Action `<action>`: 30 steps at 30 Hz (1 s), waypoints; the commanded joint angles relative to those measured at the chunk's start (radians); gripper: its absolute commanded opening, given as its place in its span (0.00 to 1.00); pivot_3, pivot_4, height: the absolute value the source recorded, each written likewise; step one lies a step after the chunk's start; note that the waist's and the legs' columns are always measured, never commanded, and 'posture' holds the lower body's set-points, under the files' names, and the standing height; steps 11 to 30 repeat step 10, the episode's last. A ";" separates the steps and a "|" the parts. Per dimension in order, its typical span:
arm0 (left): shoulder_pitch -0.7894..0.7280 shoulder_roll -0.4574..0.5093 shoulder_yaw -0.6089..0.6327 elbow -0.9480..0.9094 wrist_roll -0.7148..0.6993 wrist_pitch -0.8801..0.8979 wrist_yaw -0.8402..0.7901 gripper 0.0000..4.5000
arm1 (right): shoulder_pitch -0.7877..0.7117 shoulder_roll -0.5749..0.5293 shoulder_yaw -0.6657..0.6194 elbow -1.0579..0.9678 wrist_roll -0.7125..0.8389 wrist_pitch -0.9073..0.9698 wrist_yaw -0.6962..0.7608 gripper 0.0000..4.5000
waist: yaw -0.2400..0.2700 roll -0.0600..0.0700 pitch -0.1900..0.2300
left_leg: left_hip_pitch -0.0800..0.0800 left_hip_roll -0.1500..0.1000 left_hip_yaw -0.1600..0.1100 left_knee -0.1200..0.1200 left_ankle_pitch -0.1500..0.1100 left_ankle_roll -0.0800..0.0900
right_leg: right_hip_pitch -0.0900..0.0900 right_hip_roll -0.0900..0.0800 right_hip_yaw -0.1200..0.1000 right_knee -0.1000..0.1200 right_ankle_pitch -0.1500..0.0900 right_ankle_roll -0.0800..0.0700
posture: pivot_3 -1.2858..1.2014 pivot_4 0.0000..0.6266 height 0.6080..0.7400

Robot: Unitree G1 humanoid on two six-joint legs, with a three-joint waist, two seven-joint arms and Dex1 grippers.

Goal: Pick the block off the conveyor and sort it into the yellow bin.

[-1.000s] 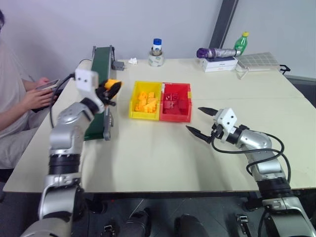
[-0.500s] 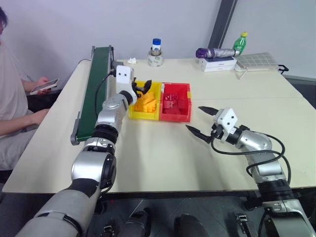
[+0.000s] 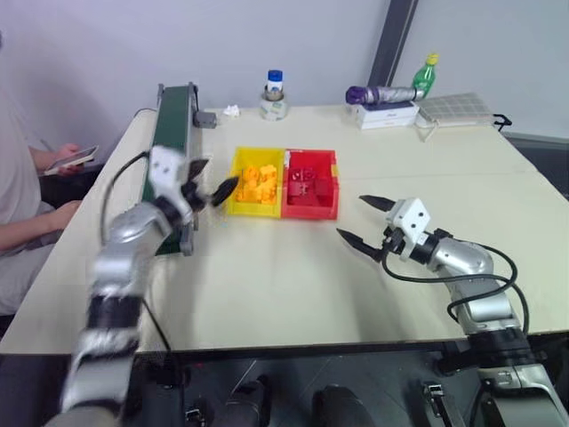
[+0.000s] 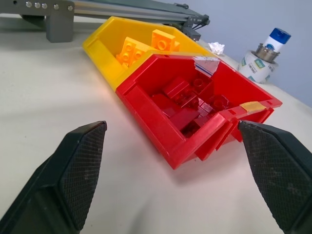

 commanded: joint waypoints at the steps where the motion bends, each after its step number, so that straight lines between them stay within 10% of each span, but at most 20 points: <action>1: 0.124 0.100 0.103 -0.221 -0.131 0.137 -0.045 0.99 | -0.025 -0.006 -0.018 -0.005 0.016 -0.019 0.016 1.00 | 0.006 0.001 0.000 | 0.000 0.000 0.000 0.000 0.000 0.000 | 0.000 0.000 0.000 0.000 -0.001 -0.002 | 0.52 0.24 1.00; 8: 0.307 0.217 0.283 -0.203 -0.146 0.142 -0.072 0.99 | -0.057 0.002 -0.010 0.032 0.014 -0.033 0.036 1.00 | 0.024 0.001 0.000 | 0.002 0.001 0.000 0.000 -0.001 0.000 | 0.002 0.000 0.001 0.001 -0.004 -0.007 | 0.52 0.24 1.00; 30: 0.333 0.230 0.290 -0.190 -0.123 0.103 -0.095 0.99 | -0.057 0.003 -0.007 0.040 0.012 -0.037 0.042 1.00 | 0.025 0.001 0.000 | 0.001 0.001 0.001 -0.002 -0.001 0.000 | 0.000 0.000 0.001 0.001 -0.005 -0.008 | 0.52 0.24 1.00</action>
